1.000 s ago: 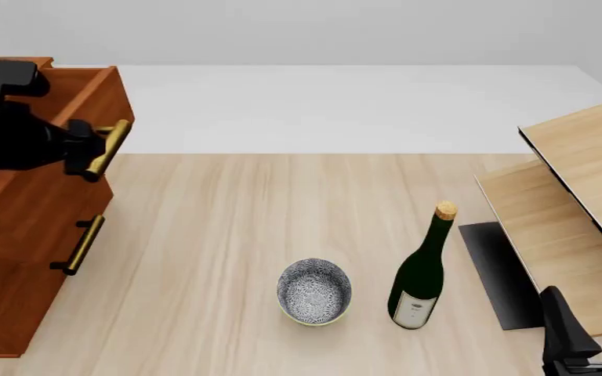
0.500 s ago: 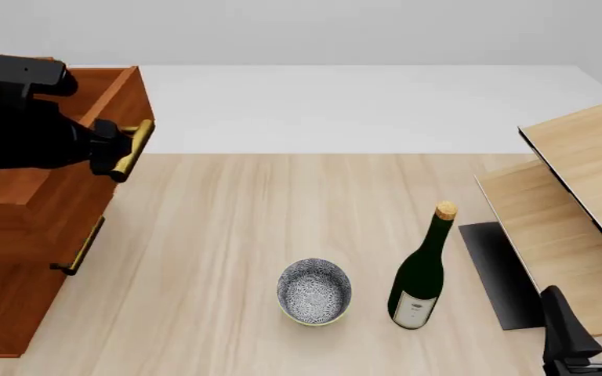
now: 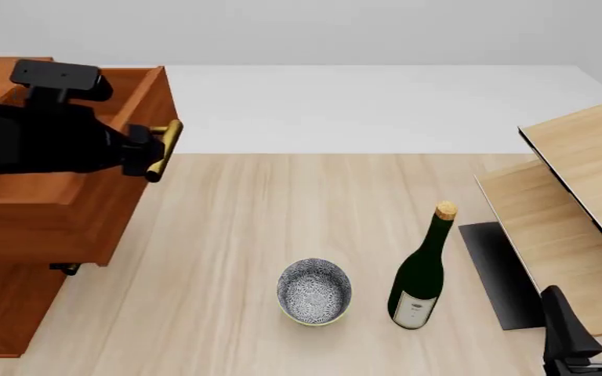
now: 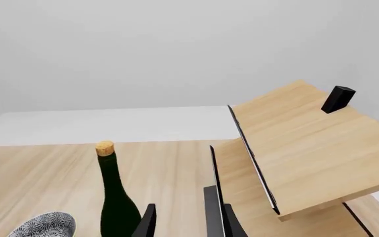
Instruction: Close the bottom drawer of the cabinet and open the top drawer.
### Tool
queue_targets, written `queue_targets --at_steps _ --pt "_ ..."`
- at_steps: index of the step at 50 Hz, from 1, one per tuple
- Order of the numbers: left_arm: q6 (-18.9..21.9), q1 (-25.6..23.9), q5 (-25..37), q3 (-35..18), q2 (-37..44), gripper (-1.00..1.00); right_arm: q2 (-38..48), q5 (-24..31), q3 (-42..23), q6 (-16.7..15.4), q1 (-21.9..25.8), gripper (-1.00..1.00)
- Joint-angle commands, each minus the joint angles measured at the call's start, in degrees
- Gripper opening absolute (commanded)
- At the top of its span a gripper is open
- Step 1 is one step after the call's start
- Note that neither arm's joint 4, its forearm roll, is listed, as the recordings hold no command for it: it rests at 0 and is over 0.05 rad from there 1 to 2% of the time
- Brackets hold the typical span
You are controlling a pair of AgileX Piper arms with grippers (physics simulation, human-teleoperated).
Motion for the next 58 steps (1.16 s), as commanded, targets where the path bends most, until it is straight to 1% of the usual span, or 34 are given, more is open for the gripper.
queue_targets --at_steps 1,26,55,58 --pt "-1.04 -2.21 -0.35 -0.46 0.69 1.00 0.00 0.00 0.01 0.07 -0.05 1.00" --pt "-2.83 -5.25 -1.23 -0.67 1.71 1.00 0.00 -0.04 0.01 0.19 -0.19 1.00" --pt "-5.82 -12.06 -1.87 -2.68 3.20 1.00 0.00 -0.09 0.08 0.15 -0.22 1.00" --pt "-7.01 -13.66 -1.89 -3.31 3.43 1.00 0.00 -0.10 0.08 0.17 -0.21 1.00"
